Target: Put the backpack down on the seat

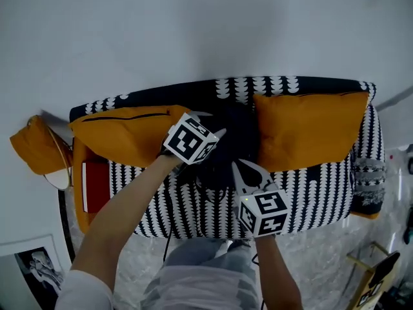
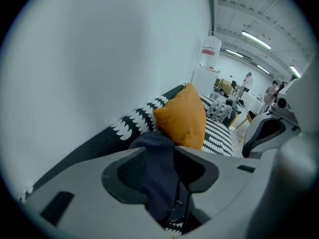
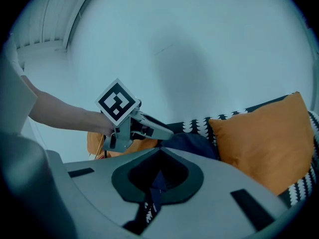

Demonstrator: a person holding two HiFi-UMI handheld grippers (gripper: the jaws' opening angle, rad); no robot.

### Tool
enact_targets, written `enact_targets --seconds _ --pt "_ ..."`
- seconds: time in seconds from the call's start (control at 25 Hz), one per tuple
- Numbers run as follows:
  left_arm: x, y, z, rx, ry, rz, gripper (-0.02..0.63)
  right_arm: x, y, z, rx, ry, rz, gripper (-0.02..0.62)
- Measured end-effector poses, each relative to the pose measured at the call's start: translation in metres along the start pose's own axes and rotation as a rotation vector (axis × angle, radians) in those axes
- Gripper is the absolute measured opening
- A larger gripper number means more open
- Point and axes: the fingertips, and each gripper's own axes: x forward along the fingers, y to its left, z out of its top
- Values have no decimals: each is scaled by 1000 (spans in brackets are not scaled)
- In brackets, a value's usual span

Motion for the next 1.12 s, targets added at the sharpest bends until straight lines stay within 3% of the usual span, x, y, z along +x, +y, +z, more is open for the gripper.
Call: enact_targets --seconds 0.56,1.12 --pt "-66 -62 10 -198 -216 96 153 -47 21 38 -103 -42 72 2" --pt "-139 -157 4 -296 -412 241 119 -111 51 34 -188 -60 147 2"
